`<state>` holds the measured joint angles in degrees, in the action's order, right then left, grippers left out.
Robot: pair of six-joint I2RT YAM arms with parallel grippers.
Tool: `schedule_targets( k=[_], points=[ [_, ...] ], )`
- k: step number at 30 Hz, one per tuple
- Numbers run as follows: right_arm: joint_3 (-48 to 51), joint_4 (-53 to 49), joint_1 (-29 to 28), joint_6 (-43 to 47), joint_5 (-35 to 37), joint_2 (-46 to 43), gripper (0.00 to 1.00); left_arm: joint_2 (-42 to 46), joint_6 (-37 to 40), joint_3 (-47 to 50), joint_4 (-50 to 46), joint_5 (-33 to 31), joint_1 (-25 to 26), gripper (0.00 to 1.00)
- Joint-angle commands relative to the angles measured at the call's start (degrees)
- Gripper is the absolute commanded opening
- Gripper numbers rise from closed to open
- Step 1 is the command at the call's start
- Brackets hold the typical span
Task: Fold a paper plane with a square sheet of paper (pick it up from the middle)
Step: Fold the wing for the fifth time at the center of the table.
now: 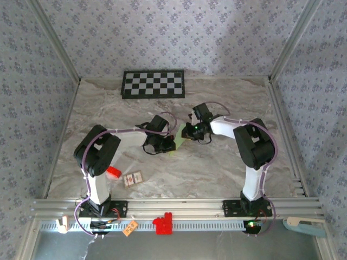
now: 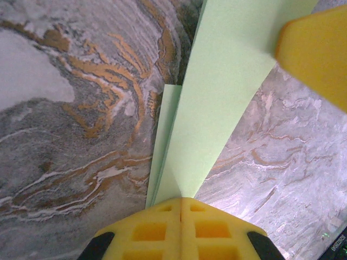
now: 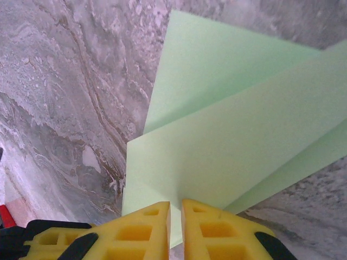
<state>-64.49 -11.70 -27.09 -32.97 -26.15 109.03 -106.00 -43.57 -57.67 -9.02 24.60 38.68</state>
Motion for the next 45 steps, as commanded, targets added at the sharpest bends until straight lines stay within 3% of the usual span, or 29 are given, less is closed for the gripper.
schedule_targets(
  k=[1,11,18,31,45],
  points=[
    [-2.45,-2.60,0.54,3.09,0.75,2.11,0.15,-1.81,0.32,0.76,-6.83,-2.36,-0.27,0.00],
    [-1.25,-2.80,1.27,2.04,2.25,4.65,0.15,-0.44,0.40,0.21,-6.61,-1.83,-0.27,0.00],
    [1.71,-0.85,1.34,1.16,1.65,4.44,0.15,1.90,0.95,-2.75,-0.89,0.57,-0.52,0.02],
    [1.42,-1.00,1.12,1.51,1.10,1.09,0.15,-6.98,0.59,-9.13,-5.97,-1.66,-0.79,0.03],
    [-1.85,-5.24,-1.63,-0.38,11.89,-2.60,0.18,-8.50,1.40,-9.38,-10.18,-3.72,0.19,0.00]
  ],
)
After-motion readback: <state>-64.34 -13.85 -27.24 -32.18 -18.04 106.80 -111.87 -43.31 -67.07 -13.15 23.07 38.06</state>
